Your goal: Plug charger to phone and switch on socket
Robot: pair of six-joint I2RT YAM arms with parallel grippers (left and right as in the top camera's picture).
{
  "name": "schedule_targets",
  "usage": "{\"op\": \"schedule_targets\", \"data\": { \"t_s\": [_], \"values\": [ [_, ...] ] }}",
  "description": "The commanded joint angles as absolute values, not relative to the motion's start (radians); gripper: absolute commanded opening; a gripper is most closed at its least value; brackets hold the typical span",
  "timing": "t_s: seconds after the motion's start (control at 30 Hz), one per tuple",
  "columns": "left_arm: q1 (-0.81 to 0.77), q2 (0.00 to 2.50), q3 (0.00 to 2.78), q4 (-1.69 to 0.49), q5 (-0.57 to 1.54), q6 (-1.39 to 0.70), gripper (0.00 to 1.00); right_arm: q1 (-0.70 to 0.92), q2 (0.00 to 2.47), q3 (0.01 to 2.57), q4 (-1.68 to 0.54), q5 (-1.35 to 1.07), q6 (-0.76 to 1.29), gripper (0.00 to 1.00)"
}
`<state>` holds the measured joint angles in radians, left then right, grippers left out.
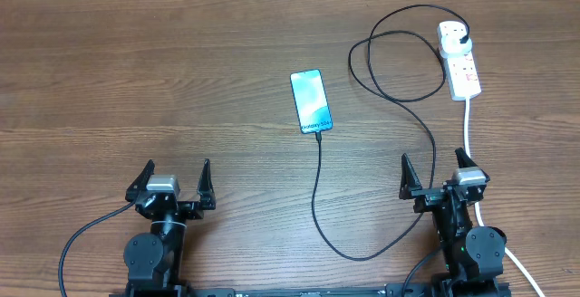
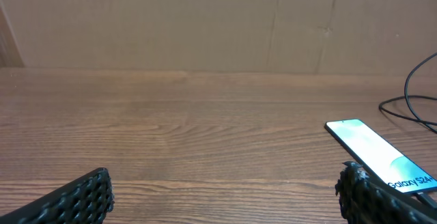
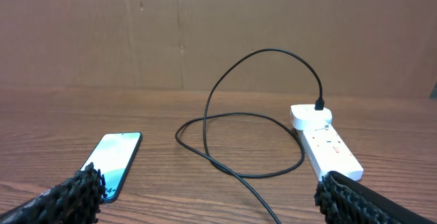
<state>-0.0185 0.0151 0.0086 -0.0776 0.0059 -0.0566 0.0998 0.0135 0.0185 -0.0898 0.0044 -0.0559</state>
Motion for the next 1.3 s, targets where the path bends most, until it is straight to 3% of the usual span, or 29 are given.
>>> {"op": "schedule_targets", "data": {
  "t_s": [0.0, 1.27],
  "values": [
    [-0.012, 0.004, 0.005, -0.078, 0.001, -0.064, 1.0, 0.105, 0.003, 0.008, -0.084, 0.007, -0.057, 1.0],
    [-0.012, 0.004, 0.005, -0.078, 0.001, -0.064, 1.0, 0.105, 0.003, 0.008, -0.084, 0.007, -0.057, 1.0]
  ]
}}
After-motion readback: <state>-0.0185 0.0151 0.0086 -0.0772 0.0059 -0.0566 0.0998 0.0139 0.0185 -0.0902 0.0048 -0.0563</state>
